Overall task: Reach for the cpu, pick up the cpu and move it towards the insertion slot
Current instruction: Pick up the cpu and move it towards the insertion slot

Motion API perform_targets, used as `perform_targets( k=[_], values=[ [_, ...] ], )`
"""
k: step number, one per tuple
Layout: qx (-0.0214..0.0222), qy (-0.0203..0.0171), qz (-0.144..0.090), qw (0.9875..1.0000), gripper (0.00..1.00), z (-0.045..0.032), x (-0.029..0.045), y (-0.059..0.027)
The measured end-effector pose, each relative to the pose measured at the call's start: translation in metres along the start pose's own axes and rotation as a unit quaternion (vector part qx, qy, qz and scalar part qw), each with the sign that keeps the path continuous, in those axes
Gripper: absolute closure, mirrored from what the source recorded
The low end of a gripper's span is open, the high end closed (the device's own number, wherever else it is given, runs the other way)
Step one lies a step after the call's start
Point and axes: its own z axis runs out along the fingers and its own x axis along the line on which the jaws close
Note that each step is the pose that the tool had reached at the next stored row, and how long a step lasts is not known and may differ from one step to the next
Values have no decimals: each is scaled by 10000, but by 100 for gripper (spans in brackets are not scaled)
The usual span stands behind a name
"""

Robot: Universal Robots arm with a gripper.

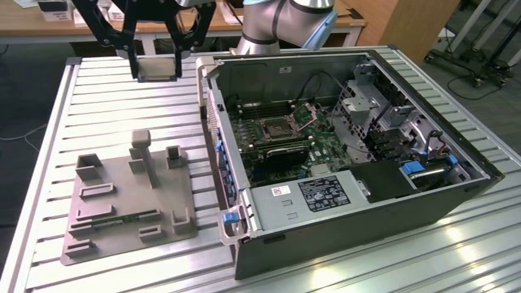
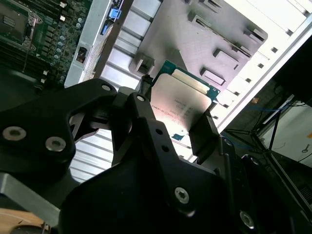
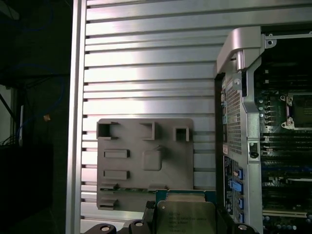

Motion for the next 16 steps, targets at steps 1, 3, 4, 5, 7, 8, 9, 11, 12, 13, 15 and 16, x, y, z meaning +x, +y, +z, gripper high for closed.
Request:
perform_targets(
  k=[1,3,4,5,7,8,9,11,12,13,15,16],
  values=[
    [0,0,0,10000,45,0,-6,0],
    [0,0,0,10000,45,-1,-18,0],
    [0,0,0,10000,45,-1,-25,0],
    [0,0,0,10000,45,-1,-31,0],
    [0,0,0,10000,45,-2,-44,0],
    [0,0,0,10000,45,-3,-50,1],
    [0,0,0,10000,45,-3,-56,0],
    [0,0,0,10000,45,-3,-69,1],
    [0,0,0,10000,45,-4,-75,1],
    [0,0,0,10000,45,-4,-81,1],
    [0,0,0,10000,45,-5,-93,1],
    [0,0,0,10000,45,-5,-99,1]
  ],
)
